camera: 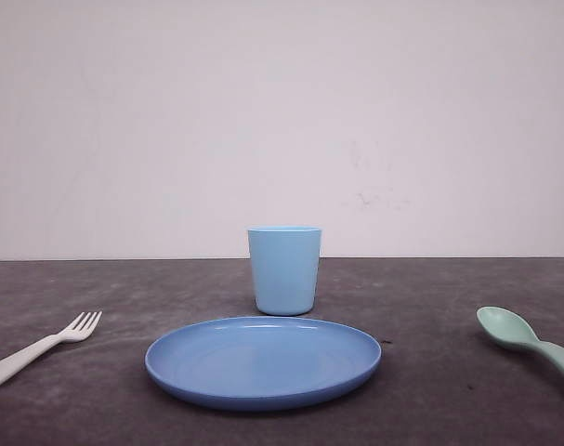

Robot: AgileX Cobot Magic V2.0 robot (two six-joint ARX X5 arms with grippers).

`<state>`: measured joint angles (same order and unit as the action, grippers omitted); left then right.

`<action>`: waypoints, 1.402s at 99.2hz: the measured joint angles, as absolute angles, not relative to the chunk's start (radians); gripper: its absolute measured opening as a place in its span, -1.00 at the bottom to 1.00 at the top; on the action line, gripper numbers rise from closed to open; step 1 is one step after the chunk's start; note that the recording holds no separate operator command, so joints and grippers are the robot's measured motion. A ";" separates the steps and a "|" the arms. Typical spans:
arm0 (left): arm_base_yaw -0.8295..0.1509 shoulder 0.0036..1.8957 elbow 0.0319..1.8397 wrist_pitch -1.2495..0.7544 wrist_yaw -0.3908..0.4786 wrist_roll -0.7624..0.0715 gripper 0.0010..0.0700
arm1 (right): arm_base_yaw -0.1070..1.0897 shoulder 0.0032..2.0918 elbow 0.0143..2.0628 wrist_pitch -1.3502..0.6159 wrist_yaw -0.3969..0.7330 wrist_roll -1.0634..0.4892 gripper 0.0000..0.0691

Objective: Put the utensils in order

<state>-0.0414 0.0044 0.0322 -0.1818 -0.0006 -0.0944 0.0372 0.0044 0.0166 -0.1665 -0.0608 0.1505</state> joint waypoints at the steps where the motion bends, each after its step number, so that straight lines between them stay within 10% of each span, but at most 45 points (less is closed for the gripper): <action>1: -0.041 0.004 0.032 -0.181 0.000 -0.100 -0.99 | 0.037 0.004 0.017 -0.166 -0.062 0.154 -0.98; 56: -0.041 0.073 0.308 -0.072 0.111 -0.344 -0.99 | 0.037 0.175 0.492 -0.332 -0.158 0.304 -0.98; 97: -0.041 0.449 0.796 -0.471 0.145 -0.137 -0.99 | 0.037 0.577 0.888 -0.653 -0.161 0.158 -0.98; 139: -0.064 0.806 0.842 -0.602 0.157 -0.054 -0.99 | 0.054 0.915 0.893 -0.760 -0.154 0.093 -0.98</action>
<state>-0.0643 0.8062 0.8421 -0.6018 0.1570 -0.0536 0.0544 0.9154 0.8932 -0.7597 -0.1535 0.0925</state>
